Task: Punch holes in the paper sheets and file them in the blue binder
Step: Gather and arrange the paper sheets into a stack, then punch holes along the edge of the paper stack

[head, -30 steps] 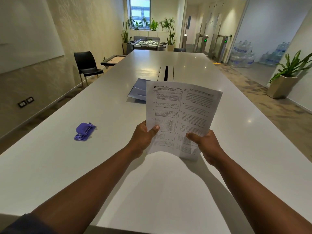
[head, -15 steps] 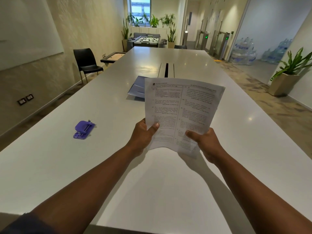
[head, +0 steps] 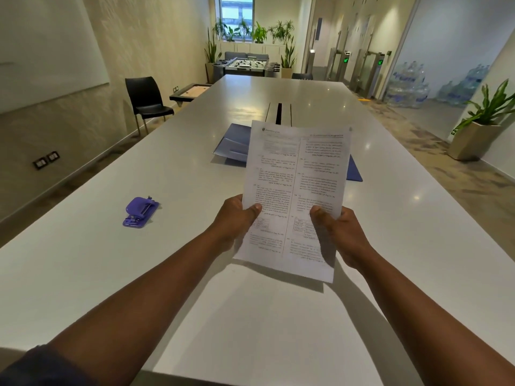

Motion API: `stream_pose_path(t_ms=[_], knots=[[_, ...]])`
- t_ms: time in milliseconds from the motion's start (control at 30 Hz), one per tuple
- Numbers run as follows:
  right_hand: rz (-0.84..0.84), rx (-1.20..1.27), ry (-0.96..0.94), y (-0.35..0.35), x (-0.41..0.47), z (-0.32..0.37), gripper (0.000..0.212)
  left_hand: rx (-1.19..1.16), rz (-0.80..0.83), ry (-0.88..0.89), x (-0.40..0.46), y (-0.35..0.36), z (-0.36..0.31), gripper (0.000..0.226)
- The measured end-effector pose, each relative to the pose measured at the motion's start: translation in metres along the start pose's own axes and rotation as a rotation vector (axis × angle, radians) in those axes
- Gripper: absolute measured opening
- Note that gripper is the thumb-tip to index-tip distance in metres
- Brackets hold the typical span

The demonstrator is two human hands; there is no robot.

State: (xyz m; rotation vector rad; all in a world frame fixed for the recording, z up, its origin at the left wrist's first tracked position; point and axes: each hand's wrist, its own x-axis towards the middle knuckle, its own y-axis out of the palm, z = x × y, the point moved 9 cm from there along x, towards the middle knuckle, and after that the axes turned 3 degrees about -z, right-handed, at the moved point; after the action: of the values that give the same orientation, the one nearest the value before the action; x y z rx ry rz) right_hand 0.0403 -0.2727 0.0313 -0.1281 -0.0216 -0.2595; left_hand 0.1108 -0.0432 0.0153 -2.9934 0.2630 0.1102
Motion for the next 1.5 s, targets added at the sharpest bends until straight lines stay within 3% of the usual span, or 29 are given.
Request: stream_pose_path(t_ms=[200, 467, 600, 833, 1000, 1167, 1267, 1500], knots=[[0.043, 0.061, 0.029, 0.013, -0.004, -0.004, 0.02, -0.002, 0.024, -0.125, 0.003, -0.008, 0.011, 0.035], [0.063, -0.019, 0.095, 0.031, -0.004, -0.019, 0.014, -0.04, 0.053, -0.255, 0.001, -0.018, 0.03, 0.032], [0.078, -0.014, 0.144, 0.035, -0.002, -0.024, 0.014, 0.093, 0.045, -0.239, 0.001, -0.027, 0.036, 0.033], [0.1, 0.044, 0.245, 0.047, 0.002, -0.035, 0.018, 0.288, -0.239, -0.128, 0.017, -0.085, 0.04, 0.021], [0.147, 0.064, 0.272, 0.079, 0.003, -0.044, 0.017, 0.639, -0.514, -0.017, 0.023, -0.154, 0.034, 0.017], [0.196, 0.068, 0.298, 0.123, 0.006, -0.05, 0.018, 0.783, -0.717, -0.172, 0.024, -0.223, 0.039, 0.033], [0.2, 0.061, 0.32, 0.145, 0.008, -0.054, 0.016, 0.72, -0.751, -0.267, 0.027, -0.261, 0.054, 0.04], [0.207, 0.033, 0.321, 0.174, 0.013, -0.058, 0.022, 0.517, -0.629, -0.278, 0.05, -0.296, 0.068, 0.021]])
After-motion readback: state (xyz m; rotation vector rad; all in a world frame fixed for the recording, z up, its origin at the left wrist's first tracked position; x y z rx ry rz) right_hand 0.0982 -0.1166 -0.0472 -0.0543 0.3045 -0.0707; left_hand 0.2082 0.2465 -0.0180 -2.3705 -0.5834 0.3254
